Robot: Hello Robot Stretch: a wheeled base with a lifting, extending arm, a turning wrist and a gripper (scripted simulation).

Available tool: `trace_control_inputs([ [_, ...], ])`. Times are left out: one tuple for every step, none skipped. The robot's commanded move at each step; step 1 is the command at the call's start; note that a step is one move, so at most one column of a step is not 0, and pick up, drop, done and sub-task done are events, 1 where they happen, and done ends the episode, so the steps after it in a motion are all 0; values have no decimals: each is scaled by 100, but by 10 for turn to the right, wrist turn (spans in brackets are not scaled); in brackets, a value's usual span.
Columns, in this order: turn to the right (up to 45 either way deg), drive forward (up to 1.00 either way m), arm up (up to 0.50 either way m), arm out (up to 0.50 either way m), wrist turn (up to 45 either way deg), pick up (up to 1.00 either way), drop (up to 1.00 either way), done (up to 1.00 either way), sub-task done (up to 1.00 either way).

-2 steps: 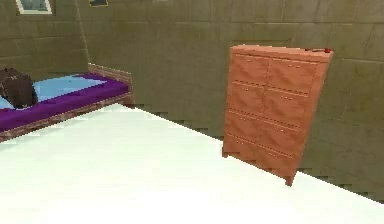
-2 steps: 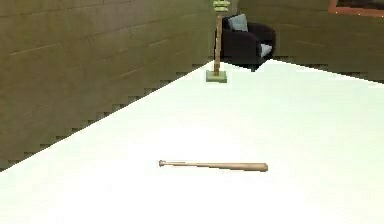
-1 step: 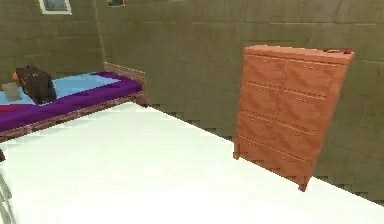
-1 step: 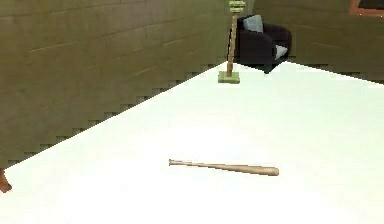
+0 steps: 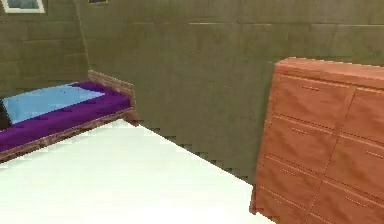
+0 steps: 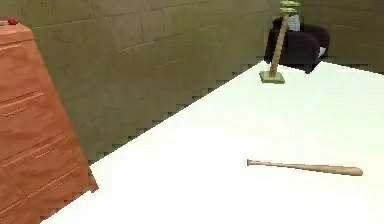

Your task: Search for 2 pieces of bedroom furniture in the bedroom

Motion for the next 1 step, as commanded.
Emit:
trace_control_inputs([
  [-450, 0, 0, 0, 0, 0, 0, 0, 0],
])
